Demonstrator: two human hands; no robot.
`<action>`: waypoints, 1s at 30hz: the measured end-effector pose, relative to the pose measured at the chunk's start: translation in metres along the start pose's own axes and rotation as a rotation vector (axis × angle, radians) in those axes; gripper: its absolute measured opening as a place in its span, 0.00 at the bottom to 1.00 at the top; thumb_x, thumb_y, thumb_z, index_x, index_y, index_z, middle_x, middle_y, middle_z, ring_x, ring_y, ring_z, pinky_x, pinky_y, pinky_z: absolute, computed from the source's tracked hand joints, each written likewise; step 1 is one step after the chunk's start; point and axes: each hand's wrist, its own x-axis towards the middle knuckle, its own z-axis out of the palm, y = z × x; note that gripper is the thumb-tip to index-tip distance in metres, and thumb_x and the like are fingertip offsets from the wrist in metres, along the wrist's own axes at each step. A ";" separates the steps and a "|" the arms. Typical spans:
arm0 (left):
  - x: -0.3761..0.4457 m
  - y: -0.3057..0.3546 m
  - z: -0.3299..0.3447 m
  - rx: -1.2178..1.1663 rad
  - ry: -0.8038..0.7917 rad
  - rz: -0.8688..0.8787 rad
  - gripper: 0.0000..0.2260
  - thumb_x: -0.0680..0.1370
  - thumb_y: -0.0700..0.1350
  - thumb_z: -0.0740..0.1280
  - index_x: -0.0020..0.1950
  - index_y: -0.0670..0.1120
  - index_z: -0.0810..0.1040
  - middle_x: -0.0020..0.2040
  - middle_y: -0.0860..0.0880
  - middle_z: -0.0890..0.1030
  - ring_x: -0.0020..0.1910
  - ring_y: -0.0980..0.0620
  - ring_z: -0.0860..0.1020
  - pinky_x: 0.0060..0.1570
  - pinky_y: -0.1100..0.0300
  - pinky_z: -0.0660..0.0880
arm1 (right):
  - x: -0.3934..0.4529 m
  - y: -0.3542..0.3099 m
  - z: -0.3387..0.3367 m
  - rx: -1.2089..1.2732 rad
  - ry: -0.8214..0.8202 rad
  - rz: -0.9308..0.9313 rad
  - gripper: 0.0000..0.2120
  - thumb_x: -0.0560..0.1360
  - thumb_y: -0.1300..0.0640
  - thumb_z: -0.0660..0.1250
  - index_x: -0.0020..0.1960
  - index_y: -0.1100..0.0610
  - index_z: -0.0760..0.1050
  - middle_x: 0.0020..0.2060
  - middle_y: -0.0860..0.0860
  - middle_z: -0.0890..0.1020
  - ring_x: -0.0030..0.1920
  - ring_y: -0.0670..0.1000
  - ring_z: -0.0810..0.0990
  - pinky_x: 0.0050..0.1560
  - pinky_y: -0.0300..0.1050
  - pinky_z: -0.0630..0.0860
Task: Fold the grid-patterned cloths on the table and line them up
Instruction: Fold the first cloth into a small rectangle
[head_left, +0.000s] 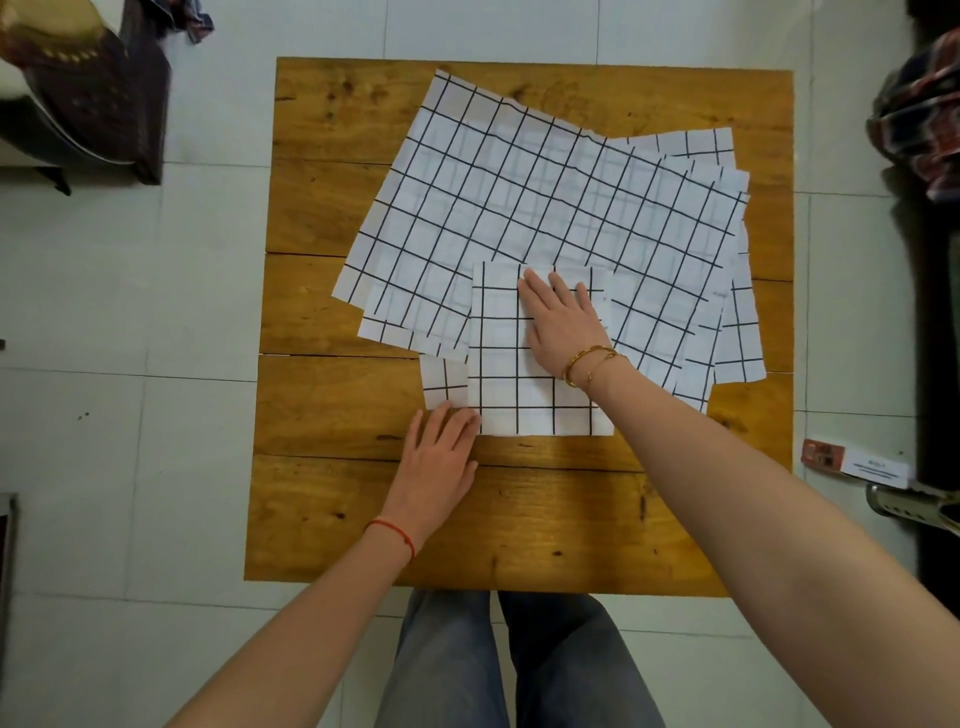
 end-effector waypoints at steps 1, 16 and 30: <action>0.000 0.001 0.000 -0.021 0.027 0.004 0.23 0.78 0.50 0.61 0.73 0.48 0.67 0.70 0.48 0.69 0.73 0.46 0.63 0.73 0.43 0.60 | -0.001 0.001 -0.001 0.039 0.039 -0.016 0.28 0.80 0.56 0.51 0.78 0.54 0.46 0.77 0.49 0.48 0.77 0.55 0.48 0.75 0.57 0.45; 0.084 -0.001 -0.034 -0.684 0.229 -0.568 0.11 0.77 0.47 0.67 0.59 0.46 0.74 0.51 0.48 0.76 0.50 0.51 0.76 0.51 0.55 0.78 | -0.080 0.050 0.018 0.846 0.376 0.723 0.09 0.75 0.50 0.67 0.46 0.56 0.75 0.37 0.48 0.77 0.39 0.47 0.75 0.37 0.35 0.70; 0.094 0.004 -0.047 -0.963 0.221 -0.705 0.09 0.75 0.42 0.71 0.54 0.43 0.76 0.49 0.49 0.79 0.47 0.54 0.76 0.43 0.67 0.72 | -0.073 0.035 0.019 1.063 0.319 0.757 0.07 0.73 0.54 0.71 0.47 0.56 0.76 0.40 0.49 0.78 0.42 0.48 0.75 0.46 0.39 0.71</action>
